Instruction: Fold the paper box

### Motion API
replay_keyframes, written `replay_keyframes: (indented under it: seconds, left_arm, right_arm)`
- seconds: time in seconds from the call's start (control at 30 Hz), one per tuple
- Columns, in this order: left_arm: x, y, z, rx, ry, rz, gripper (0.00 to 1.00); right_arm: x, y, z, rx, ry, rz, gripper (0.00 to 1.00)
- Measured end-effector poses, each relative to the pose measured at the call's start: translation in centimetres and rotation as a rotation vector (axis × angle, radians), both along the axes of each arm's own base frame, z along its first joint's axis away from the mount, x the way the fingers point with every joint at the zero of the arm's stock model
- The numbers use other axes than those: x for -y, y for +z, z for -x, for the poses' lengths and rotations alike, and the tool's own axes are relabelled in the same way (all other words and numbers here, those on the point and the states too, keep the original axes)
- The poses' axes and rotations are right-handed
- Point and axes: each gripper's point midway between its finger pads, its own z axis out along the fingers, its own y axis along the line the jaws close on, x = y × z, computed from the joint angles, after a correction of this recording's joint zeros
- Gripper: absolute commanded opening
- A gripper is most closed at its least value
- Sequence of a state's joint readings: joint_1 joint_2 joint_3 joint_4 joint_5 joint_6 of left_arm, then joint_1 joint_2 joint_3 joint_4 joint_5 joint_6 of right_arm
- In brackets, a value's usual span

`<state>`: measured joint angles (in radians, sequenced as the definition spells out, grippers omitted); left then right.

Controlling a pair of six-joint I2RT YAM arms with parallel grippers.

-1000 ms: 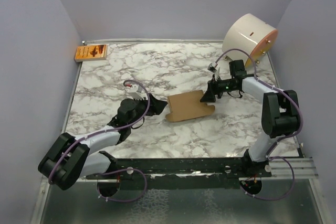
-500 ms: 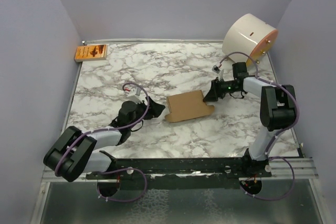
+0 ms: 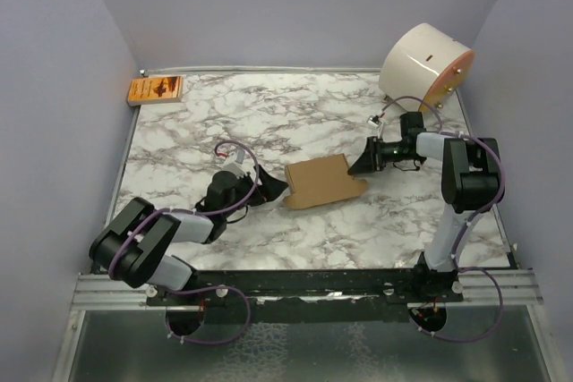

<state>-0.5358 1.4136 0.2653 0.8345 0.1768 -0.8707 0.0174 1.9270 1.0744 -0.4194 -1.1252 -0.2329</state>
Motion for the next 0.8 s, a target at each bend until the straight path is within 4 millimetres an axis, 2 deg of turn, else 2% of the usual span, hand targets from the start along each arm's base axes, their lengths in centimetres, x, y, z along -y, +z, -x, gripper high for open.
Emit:
replay_keyframes:
  seconds: [0.27,0.57,0.8]
  left_arm:
    - [1.1,0.3,-0.1,-0.023,-0.015,0.087,0.98]
    - [2.3,1.2,-0.5,-0.022,-0.025,0.2,0.99]
    - [2.7,-0.4,-0.7,-0.074,-0.019,0.221,0.99]
  right_arm:
    - [0.8,-0.1,-0.1,-0.049,-0.027,-0.051,0.33]
    - [0.7,-0.2,-0.2,-0.064,-0.024,-0.07,0.33]
    - [0.7,-0.3,-0.1,-0.069,-0.023,-0.074,0.33]
